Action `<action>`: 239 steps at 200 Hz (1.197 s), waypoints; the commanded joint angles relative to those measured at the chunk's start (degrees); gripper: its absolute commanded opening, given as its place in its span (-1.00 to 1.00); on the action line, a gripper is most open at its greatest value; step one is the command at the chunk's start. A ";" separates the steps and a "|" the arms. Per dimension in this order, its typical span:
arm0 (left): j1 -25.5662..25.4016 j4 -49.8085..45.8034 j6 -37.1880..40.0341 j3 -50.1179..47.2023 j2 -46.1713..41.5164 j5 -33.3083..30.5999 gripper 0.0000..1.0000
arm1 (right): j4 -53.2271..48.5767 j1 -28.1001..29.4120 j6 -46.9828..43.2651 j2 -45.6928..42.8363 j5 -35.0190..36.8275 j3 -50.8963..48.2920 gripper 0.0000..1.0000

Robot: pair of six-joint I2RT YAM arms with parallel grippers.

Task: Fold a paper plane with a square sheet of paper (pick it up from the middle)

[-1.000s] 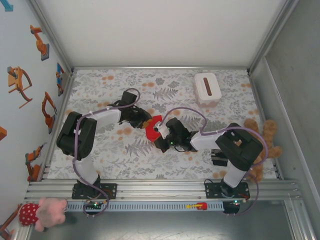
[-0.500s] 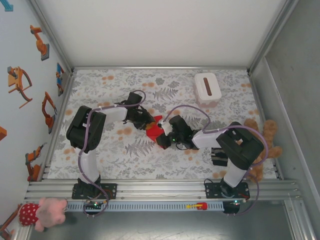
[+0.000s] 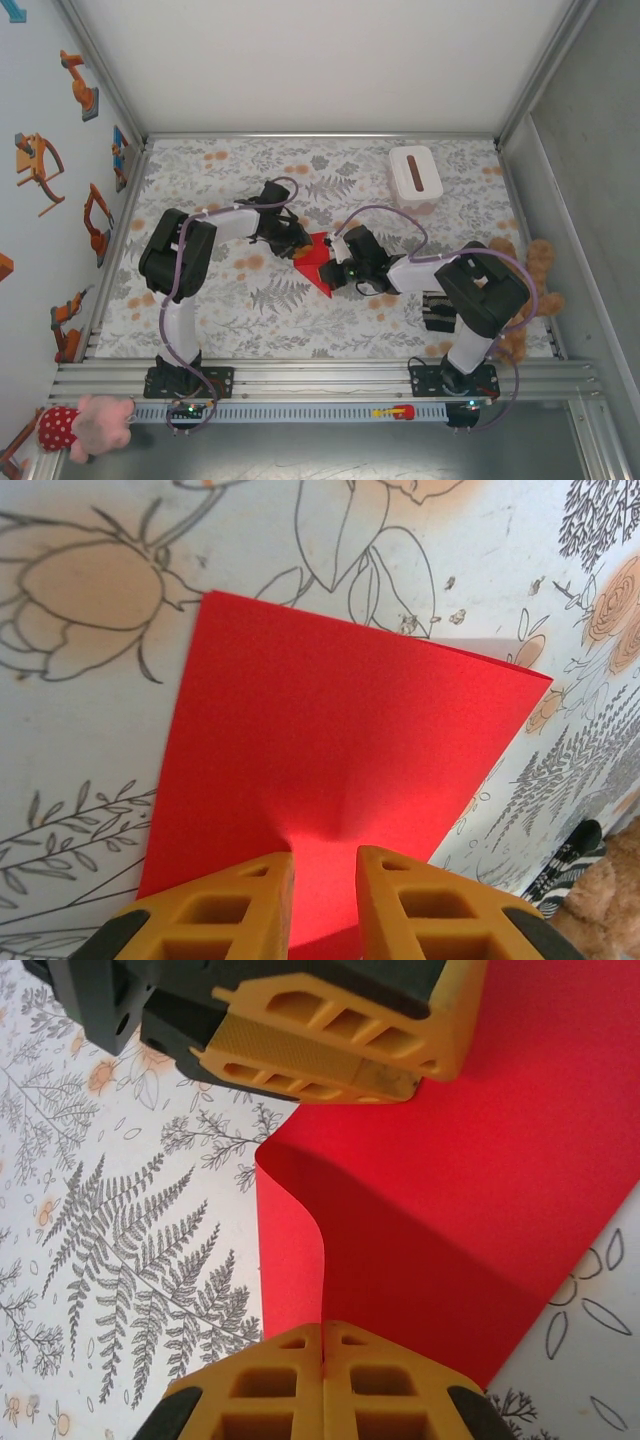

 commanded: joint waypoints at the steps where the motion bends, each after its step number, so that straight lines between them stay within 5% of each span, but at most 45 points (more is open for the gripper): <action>1: -0.74 -5.67 2.44 0.31 2.92 -2.14 -0.52 | -1.44 -0.60 1.10 1.21 0.58 1.98 -1.00; 239: -0.18 -7.10 4.73 5.68 3.85 -2.71 -0.52 | -4.90 -1.11 1.88 4.92 0.11 4.58 -1.00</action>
